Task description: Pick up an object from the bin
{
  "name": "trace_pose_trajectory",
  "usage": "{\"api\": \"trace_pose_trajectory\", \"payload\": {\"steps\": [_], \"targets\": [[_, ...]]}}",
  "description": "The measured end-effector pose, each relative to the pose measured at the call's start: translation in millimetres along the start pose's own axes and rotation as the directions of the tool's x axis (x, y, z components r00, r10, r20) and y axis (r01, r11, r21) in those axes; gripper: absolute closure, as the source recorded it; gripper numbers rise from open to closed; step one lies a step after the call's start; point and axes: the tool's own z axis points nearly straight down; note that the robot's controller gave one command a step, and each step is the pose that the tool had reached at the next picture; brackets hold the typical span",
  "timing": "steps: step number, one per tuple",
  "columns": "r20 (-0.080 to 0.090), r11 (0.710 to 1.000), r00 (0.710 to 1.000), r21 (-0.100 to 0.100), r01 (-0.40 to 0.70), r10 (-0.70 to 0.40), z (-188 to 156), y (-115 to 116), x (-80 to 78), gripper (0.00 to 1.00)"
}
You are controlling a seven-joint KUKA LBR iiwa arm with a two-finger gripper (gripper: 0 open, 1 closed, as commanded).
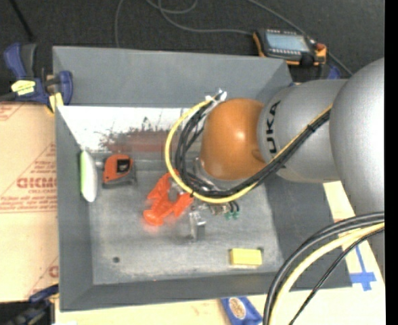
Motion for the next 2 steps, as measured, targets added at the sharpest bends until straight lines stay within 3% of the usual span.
{"api": "trace_pose_trajectory", "payload": {"steps": [1, 2], "targets": [[0.007, 1.0, 1.0, 0.001, 0.018, -0.018, 17.9, -47.7, 31.4, 1.0], [0.007, 1.0, 1.0, 0.001, 0.017, -0.017, 17.9, -47.6, 31.4, 1.0]]}}
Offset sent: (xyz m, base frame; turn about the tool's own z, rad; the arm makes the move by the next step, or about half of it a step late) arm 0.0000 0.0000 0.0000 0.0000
